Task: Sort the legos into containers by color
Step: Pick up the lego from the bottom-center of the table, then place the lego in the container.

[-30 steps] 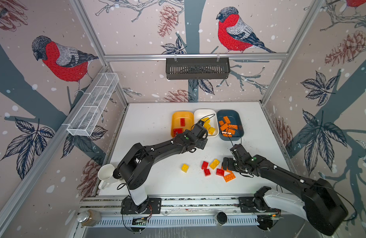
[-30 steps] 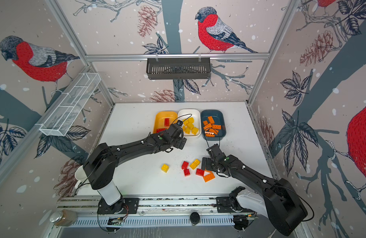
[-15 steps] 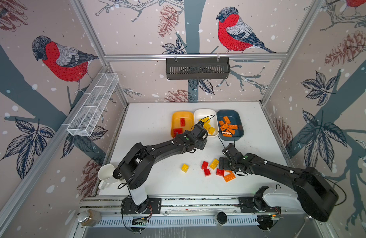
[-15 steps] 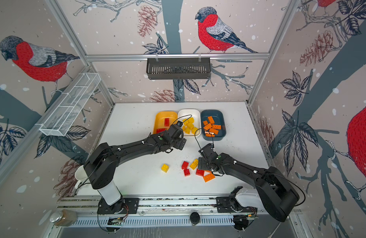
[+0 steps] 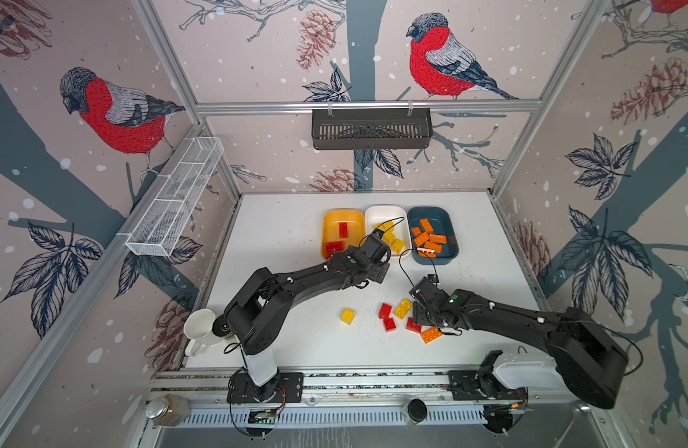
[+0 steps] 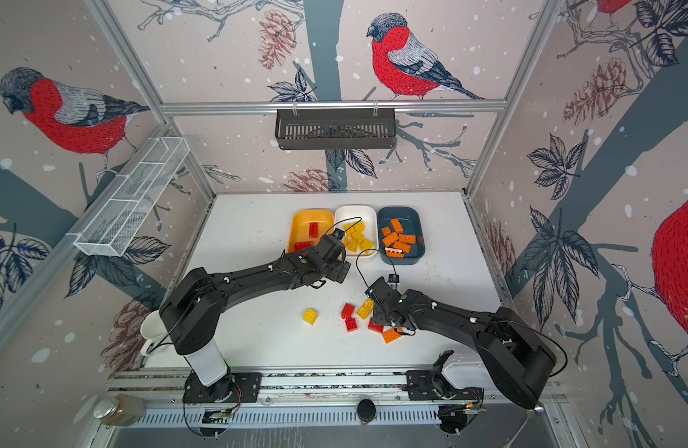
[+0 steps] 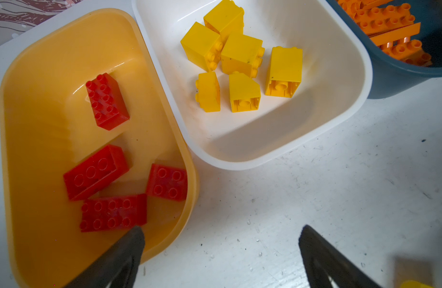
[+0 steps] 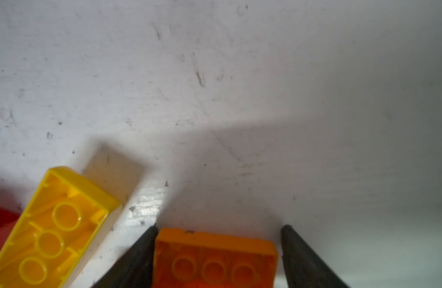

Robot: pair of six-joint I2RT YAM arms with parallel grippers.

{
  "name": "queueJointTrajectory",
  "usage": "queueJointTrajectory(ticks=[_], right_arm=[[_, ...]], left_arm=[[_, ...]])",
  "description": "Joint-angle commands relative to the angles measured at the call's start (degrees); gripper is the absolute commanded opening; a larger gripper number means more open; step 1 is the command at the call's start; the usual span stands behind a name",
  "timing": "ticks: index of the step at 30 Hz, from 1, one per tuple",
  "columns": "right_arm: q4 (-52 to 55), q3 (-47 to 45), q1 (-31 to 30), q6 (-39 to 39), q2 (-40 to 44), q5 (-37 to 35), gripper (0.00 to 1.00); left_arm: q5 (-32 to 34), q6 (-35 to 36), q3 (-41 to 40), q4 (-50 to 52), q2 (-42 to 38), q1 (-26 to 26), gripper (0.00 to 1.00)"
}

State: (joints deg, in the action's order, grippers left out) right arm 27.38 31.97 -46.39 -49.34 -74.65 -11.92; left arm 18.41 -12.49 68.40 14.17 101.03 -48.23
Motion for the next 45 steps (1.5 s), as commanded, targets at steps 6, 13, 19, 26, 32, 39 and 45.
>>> queueJointTrajectory(ticks=[6, 13, 19, 26, 32, 39, 45], right_arm=[[4.22, 0.11, 0.23, -1.32, 1.86, 2.53, 0.65], [1.82, 1.45, 7.86, 5.96, 6.74, 1.27, 0.61], [-5.02, 7.86, 20.08, 18.73, 6.81, 3.02, 0.59], [-16.95, 19.11, 29.08, 28.02, -3.24, 7.57, 0.58], [-18.29, 28.98, 30.66, 32.05, -14.93, 5.69, 0.64], [-18.75, 31.63, 30.48, 30.91, -15.79, 2.93, 0.96], [-19.85, 26.29, 30.8, 28.51, -9.13, -0.11, 0.99]], left_arm=[[-1.03, 1.27, 0.77, -1.45, -0.2, 0.06, 0.97], [-6.61, 2.2, 0.74, -0.69, -1.57, -0.21, 0.97], [-11.94, 1.24, -0.88, -2.25, -2.41, -1.48, 0.97], [-14.18, 3.52, 1.6, -0.89, 1.44, -5.13, 0.93], [-18.21, 5.74, 5.15, 1.81, 6.28, -6.95, 0.86], [-22.48, 8.49, 7.83, 4.58, 10.05, -9.45, 0.83], [-22.45, 9.5, 8.5, 6.59, 12.82, -10.75, 0.76]])
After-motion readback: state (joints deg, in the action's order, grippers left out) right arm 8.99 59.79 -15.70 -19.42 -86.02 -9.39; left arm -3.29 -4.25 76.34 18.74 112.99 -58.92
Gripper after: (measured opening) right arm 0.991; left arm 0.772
